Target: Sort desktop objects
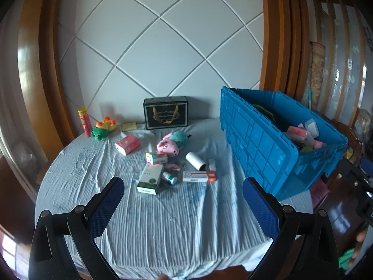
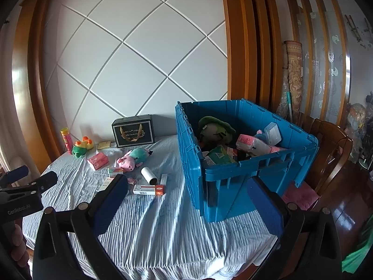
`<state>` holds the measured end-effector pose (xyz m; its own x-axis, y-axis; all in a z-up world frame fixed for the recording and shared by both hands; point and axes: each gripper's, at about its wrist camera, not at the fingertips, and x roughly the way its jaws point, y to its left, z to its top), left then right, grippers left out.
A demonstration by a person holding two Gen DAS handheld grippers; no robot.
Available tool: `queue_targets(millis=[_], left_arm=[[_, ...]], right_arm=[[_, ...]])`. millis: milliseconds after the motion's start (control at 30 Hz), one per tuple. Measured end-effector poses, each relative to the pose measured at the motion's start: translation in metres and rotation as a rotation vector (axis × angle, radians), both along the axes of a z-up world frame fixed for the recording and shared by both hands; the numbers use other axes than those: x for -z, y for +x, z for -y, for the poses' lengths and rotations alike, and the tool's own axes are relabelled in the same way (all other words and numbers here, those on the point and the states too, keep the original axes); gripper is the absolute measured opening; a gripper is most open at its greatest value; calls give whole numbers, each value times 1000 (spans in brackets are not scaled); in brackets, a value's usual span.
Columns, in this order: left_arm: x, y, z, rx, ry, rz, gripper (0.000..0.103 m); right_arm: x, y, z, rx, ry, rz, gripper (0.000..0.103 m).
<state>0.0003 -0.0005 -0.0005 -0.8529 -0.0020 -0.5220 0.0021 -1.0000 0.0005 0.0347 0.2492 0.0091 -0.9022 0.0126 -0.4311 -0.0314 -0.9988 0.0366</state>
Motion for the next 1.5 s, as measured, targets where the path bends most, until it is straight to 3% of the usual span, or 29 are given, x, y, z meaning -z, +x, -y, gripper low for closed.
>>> queue_targets(millis=[333,900,1500], left_arm=[[4,2,5,-2,2,34,103],[-2,17,5,4,18,-18,103],[2,22,10,13,37,-13,103]], right_arm=[[-1,8,-1,7,1,2,103],[-4,16,0,18,4,8,103],[-4,20,3,24,10,18,103]])
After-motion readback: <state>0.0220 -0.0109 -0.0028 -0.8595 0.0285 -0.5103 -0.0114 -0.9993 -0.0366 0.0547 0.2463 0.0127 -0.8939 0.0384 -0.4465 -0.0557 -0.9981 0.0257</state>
